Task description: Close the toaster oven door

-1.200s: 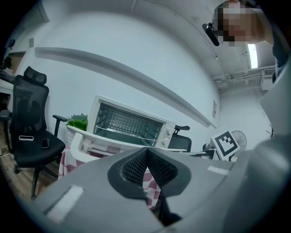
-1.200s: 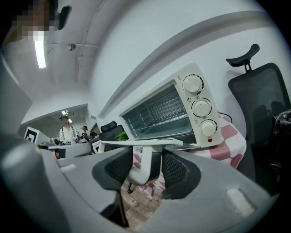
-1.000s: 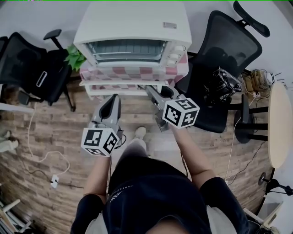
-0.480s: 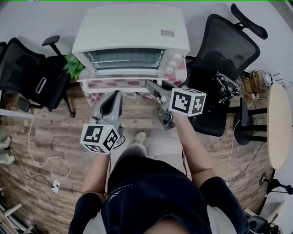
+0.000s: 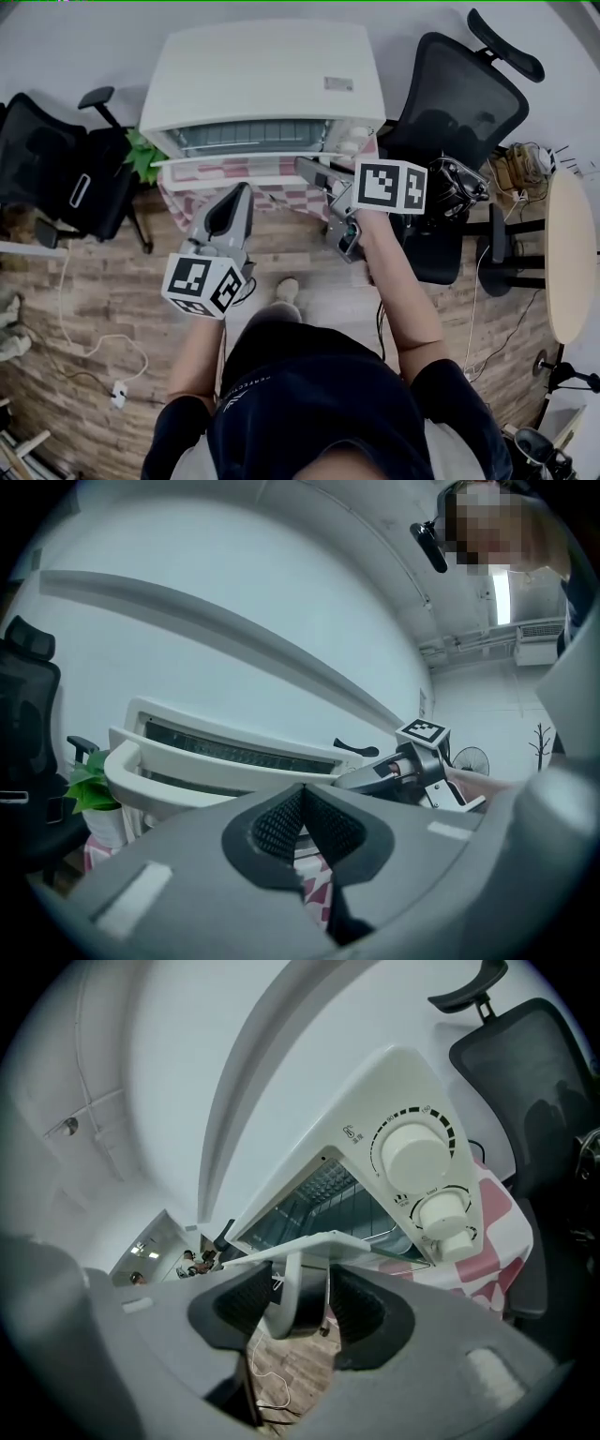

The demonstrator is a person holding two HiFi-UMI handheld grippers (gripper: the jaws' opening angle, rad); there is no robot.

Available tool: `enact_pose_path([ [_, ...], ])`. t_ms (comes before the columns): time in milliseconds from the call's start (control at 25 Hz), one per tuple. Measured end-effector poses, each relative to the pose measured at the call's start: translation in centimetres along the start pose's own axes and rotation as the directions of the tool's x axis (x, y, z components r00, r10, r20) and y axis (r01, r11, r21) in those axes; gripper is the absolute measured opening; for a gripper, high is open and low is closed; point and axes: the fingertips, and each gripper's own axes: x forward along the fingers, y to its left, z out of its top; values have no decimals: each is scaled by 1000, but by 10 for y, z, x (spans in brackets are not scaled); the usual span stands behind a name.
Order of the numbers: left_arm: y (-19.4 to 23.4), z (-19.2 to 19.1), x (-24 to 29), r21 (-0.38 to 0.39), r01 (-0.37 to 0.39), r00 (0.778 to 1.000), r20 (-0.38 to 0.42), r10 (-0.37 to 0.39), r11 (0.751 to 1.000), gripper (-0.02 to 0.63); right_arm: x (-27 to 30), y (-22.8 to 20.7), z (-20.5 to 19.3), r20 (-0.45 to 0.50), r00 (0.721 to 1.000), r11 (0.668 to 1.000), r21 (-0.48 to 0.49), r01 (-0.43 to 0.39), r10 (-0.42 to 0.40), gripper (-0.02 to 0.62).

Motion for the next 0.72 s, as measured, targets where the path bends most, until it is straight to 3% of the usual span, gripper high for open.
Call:
enact_pose_path([
  [720,2,32,44,-9,102,995,19,-102,995,16,15,-3,36,-76,997,986,165,5,8,201],
])
